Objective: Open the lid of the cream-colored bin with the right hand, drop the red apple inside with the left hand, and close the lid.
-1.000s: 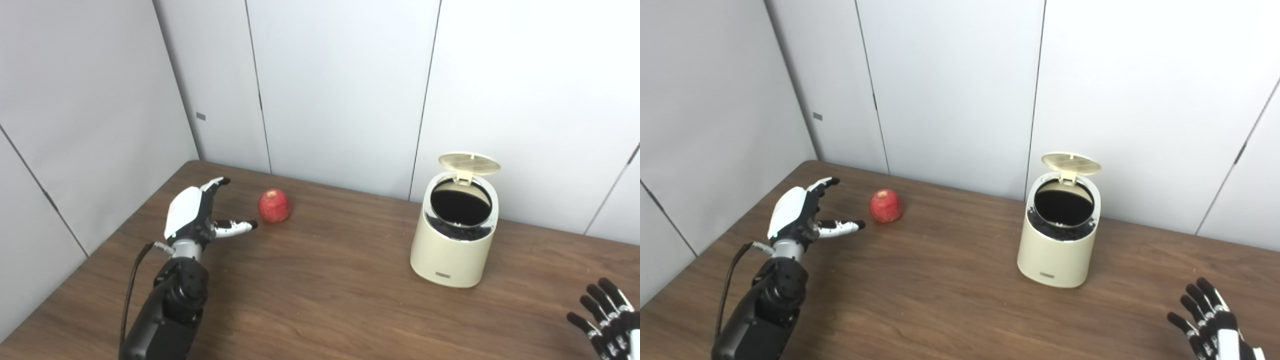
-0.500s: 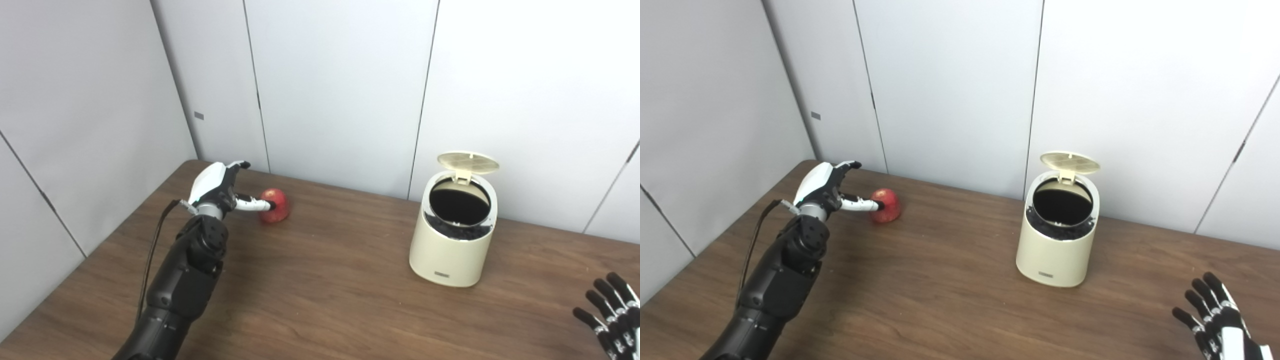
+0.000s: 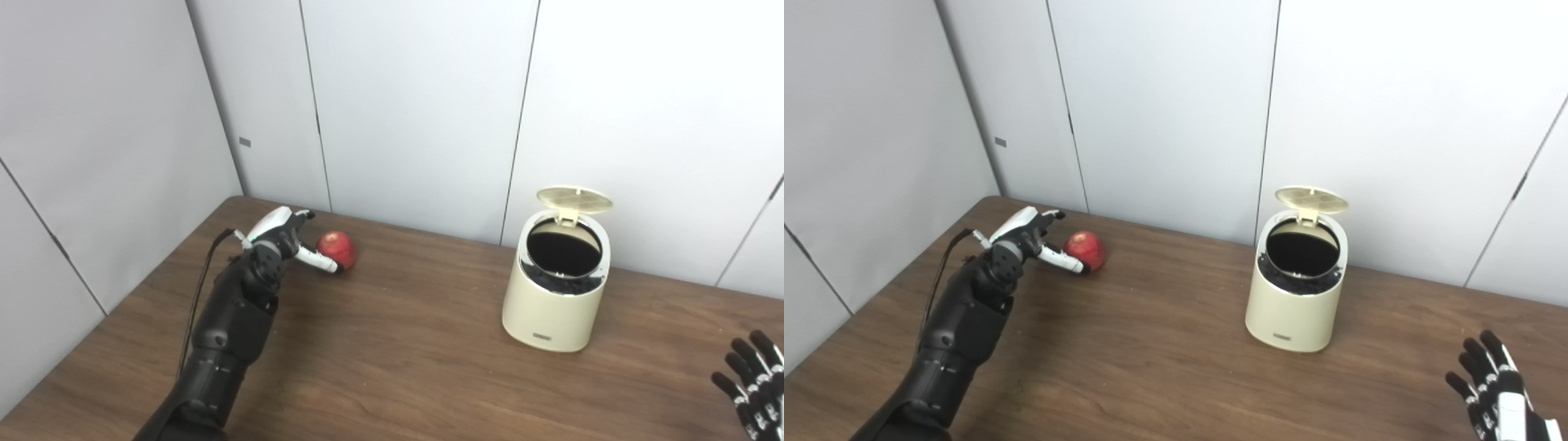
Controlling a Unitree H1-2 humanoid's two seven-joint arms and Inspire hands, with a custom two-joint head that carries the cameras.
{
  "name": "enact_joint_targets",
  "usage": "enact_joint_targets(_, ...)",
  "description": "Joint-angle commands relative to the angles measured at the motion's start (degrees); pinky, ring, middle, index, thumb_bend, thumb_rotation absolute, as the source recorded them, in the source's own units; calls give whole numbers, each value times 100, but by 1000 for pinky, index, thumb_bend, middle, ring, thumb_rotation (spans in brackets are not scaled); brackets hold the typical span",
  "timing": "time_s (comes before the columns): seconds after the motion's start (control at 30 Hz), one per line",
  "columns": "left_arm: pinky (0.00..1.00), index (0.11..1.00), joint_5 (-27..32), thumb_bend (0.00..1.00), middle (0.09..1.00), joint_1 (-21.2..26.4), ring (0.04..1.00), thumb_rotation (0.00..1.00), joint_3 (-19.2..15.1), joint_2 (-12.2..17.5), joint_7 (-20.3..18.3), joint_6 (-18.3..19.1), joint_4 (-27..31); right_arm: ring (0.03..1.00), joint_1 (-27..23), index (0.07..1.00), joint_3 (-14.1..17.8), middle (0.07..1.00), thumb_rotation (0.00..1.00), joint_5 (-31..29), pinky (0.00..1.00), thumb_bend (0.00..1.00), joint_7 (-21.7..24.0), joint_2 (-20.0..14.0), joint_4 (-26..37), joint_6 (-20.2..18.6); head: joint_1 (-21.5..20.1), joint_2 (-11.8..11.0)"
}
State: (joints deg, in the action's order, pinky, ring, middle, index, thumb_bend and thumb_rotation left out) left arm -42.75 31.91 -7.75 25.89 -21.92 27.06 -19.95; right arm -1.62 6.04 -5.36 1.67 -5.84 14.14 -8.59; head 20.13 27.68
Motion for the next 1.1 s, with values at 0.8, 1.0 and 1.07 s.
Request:
enact_joint_targets(0.8, 571, 841, 1141, 839, 807, 789, 677, 1, 604, 176, 608, -21, -586, 934, -118, 952, -80, 931, 1000, 466, 896, 466, -145, -42, 244, 94, -179, 204)
enact_joint_targets(1.0, 512, 796, 1150, 781, 756, 764, 601, 0, 867, 274, 719, -92, -580, 923, -108, 939, -26, 918, 1000, 363, 875, 466, -111, -54, 243, 101, -177, 231)
enact_joint_targets(1.07, 445, 685, 1040, 632, 576, 725, 506, 0, 1134, 408, 754, -242, -541, 923, -106, 936, -24, 915, 1000, 355, 888, 450, -93, -66, 239, 120, -179, 234)
